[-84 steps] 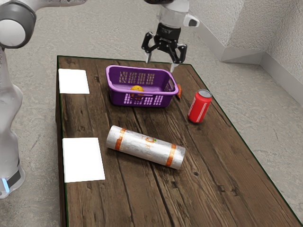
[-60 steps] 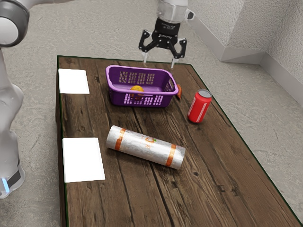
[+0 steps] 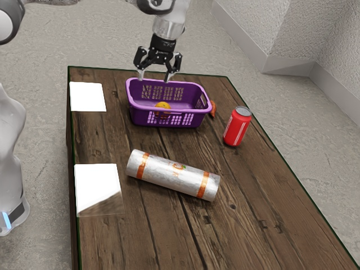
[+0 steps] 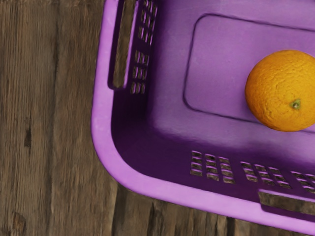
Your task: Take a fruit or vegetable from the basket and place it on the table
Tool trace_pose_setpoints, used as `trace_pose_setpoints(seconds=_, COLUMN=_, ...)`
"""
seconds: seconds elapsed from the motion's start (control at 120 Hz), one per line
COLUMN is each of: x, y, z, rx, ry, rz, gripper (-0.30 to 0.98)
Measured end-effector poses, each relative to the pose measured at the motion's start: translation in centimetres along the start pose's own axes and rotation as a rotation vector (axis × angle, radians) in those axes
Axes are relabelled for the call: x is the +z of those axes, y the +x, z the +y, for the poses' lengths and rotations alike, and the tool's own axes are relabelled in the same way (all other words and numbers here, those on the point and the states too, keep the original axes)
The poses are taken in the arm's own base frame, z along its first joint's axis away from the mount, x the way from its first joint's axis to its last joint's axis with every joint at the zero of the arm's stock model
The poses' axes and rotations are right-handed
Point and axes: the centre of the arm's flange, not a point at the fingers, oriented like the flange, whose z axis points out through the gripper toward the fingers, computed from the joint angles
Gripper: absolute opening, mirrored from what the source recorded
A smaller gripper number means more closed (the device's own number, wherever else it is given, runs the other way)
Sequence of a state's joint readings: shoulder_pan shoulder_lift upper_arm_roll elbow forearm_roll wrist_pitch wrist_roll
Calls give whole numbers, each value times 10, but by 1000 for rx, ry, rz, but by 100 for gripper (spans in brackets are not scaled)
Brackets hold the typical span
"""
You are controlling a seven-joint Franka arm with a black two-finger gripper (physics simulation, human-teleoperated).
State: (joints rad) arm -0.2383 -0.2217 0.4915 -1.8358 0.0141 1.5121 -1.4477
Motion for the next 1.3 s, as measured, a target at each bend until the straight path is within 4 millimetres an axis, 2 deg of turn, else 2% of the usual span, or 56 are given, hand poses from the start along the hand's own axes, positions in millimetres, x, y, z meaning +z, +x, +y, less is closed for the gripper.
trace_pose_setpoints(seconds=0.067, x=10, y=8, z=2, rx=-27, ry=-17, rz=4, gripper=69)
trace_pose_setpoints(seconds=0.208, x=8, y=41, z=13, rx=-86, ry=-68, rz=32, gripper=69)
trace_pose_setpoints(seconds=0.367, x=16, y=44, z=29, rx=-34, ry=-75, rz=59, gripper=68)
trace_pose_setpoints(seconds=0.508, x=37, y=43, z=45, rx=30, ry=-73, rz=70, gripper=68)
trace_pose_setpoints(seconds=0.7, x=50, y=80, z=49, rx=29, ry=-79, rz=67, gripper=68)
trace_pose_setpoints(seconds=0.783, x=62, y=76, z=56, rx=61, ry=-75, rz=65, gripper=68)
trace_pose_setpoints(seconds=1.0, x=91, y=43, z=63, rx=173, ry=-89, rz=55, gripper=68)
trace_pose_setpoints(seconds=1.075, x=99, y=49, z=61, rx=175, ry=-95, rz=51, gripper=68)
trace_pose_setpoints(seconds=1.2, x=104, y=69, z=56, rx=154, ry=-109, rz=48, gripper=68)
trace_pose_setpoints(seconds=1.3, x=106, y=72, z=57, rx=163, ry=-117, rz=53, gripper=68)
